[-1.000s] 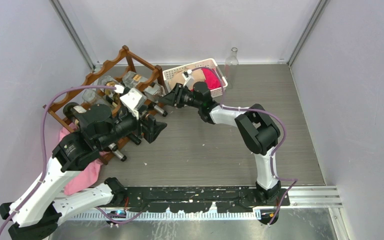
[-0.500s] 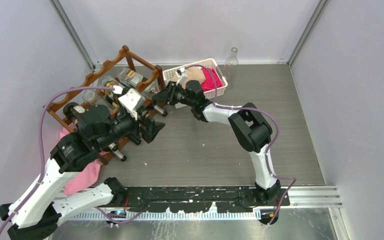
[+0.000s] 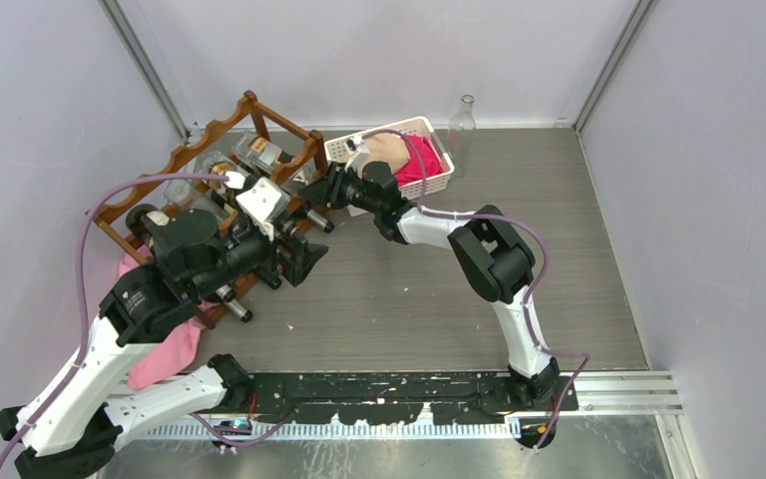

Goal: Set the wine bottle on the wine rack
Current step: Place the wine bottle in the wine rack, then pick up the wine bottle from the center of the board.

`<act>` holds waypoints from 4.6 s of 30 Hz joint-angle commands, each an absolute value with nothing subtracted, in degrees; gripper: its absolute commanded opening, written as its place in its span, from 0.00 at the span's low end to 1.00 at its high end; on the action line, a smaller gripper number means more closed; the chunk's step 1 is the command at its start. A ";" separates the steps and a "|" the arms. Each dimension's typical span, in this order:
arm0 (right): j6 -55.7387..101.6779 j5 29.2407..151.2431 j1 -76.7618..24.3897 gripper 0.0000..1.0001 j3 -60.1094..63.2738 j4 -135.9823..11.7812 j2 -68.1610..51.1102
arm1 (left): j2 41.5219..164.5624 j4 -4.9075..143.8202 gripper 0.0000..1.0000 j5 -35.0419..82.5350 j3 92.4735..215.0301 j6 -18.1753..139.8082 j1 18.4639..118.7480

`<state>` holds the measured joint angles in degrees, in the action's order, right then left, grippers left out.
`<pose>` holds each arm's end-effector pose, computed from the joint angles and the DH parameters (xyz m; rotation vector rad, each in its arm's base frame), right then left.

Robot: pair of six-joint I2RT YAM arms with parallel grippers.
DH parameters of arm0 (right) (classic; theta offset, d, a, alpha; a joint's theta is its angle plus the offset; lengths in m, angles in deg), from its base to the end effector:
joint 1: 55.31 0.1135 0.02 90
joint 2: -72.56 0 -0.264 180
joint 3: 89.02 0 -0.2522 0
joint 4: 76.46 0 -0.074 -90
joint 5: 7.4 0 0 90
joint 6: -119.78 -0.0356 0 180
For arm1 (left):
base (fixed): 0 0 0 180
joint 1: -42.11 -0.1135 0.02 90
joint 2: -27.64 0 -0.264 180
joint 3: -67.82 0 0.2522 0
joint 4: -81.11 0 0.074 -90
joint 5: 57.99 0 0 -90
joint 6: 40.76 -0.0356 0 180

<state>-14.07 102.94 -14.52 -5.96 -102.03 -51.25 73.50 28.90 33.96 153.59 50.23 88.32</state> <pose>0.3699 0.3355 0.2164 -0.2617 1.7688 1.3927 0.0954 -0.0978 0.4414 0.6767 1.6898 -0.5585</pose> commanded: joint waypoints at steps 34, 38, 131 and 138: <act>-11.75 94.53 -12.92 0.04 -18.25 -111.30 -53.90 | 72.28 29.46 1.00 34.25 156.22 49.50 88.16; -11.83 94.13 -12.95 0.05 -18.75 -110.28 -54.16 | 72.16 29.62 1.00 34.26 156.03 49.50 88.16; 15.05 80.66 -21.72 0.95 20.62 -65.99 4.32 | 94.78 22.82 1.00 50.93 196.33 95.72 88.16; 16.71 79.99 -28.68 0.97 21.17 -64.59 7.79 | 91.26 30.57 1.00 48.45 184.89 81.67 88.16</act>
